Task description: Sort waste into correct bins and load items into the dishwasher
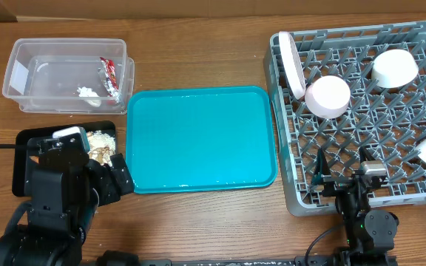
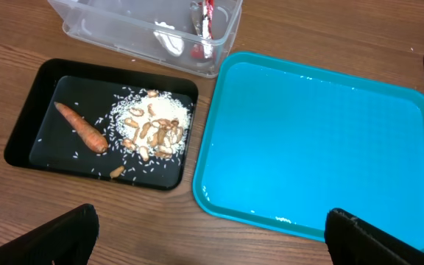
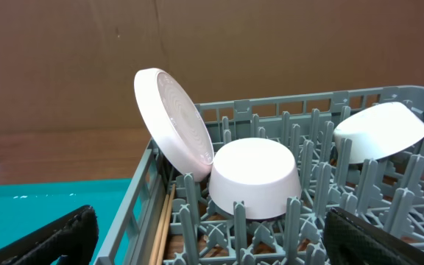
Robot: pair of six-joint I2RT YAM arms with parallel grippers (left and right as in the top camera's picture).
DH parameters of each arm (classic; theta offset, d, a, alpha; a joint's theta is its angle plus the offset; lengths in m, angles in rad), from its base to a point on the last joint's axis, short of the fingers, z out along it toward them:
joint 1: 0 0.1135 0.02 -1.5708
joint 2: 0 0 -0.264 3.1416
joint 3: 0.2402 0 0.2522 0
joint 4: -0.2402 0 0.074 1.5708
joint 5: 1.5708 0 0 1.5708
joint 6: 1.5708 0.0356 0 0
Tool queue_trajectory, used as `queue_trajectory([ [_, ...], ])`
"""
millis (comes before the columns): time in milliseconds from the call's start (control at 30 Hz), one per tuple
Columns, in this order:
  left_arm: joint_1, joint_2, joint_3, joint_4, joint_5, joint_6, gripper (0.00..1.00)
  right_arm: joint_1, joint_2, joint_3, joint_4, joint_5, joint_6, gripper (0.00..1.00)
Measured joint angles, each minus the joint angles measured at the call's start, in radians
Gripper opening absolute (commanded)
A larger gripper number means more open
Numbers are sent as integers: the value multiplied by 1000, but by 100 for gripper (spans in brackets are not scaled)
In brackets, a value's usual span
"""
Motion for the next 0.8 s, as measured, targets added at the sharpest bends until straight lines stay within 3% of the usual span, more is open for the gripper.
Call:
queue_trajectory([
  [667,10,0,0,-26,3,0,100,0,0,0,1,0,0,100],
  [800,84,-32,-46,77,5,3,100,0,0,0,0,0,0,100],
])
